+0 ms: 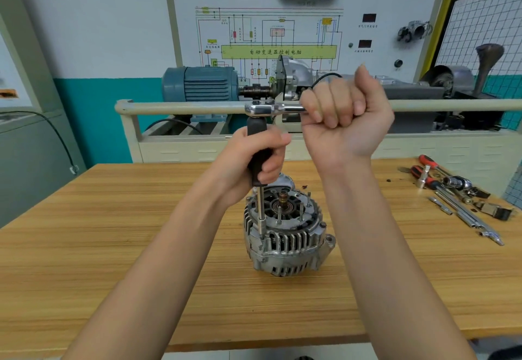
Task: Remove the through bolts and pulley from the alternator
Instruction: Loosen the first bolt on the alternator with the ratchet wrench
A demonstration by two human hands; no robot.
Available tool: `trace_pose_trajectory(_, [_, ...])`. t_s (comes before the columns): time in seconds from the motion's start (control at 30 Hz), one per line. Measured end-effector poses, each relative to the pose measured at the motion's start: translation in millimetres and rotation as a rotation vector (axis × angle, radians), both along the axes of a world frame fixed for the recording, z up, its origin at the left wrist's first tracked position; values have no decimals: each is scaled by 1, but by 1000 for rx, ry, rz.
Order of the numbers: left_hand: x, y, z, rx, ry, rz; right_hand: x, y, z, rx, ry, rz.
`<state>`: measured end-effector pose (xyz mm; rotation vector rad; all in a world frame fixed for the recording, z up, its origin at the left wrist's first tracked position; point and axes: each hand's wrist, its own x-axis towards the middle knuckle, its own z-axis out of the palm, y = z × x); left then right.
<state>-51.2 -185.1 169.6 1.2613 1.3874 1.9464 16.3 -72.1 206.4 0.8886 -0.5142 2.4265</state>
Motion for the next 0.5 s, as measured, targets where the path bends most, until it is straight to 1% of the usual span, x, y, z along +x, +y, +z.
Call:
trace_pose_trajectory(0.07, [1, 2, 1, -41, -25, -54, -5, 8, 0, -113, -38, 147])
trace_pose_trajectory(0.1, [2, 4, 1, -53, -48, -59, -6, 9, 0, -143, -42, 171])
trace_pose_trajectory(0.17, [4, 7, 1, -44, -89, -19, -6, 7, 0, -155, -48, 115])
trace_pose_trajectory(0.27, [6, 12, 0, 17, -99, 167, 1, -3, -4, -51, -4, -99])
trace_pose_trajectory(0.37, [10, 18, -2, 52, -96, 355, 4, -24, -8, 129, 151, -403])
trace_pose_trajectory(0.43, [12, 20, -3, 60, -81, 421, 5, -38, -11, 182, 195, -599])
trace_pose_trajectory(0.5, [11, 18, -3, 57, -75, 420, 4, -45, -12, 200, 205, -670])
